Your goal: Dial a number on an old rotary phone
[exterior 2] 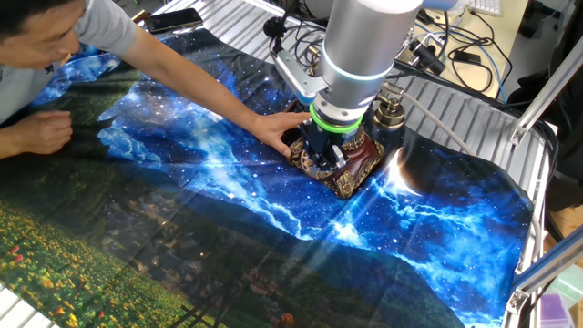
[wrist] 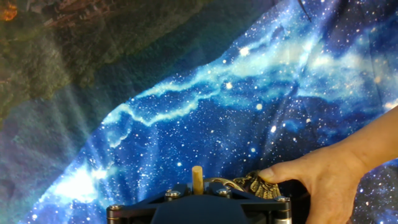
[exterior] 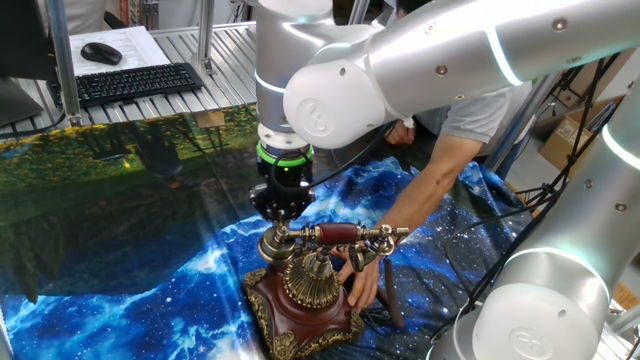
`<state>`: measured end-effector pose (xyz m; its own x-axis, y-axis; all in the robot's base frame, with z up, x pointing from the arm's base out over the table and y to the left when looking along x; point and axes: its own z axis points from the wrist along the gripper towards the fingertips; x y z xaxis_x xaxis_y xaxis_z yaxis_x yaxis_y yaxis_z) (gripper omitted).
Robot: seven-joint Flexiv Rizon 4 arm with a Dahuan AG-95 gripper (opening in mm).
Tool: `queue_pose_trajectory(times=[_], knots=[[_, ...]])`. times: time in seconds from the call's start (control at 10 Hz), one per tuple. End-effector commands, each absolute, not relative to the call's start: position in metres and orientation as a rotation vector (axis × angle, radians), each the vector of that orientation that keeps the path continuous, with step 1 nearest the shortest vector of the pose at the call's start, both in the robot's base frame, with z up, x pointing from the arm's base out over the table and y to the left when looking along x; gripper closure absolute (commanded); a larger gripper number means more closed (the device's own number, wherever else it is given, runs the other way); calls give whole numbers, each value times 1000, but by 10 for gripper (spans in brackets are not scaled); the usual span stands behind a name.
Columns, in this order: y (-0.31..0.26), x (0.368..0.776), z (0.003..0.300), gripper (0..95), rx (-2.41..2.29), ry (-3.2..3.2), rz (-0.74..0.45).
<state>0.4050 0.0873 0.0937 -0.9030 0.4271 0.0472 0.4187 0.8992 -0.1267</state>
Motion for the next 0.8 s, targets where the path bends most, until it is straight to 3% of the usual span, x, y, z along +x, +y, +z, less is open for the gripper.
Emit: queue_pose_trajectory(times=[0.1, 0.8], knots=[[89, 404, 93, 950, -665, -2997, 184], [92, 406, 94, 950, -667, -3003, 212]])
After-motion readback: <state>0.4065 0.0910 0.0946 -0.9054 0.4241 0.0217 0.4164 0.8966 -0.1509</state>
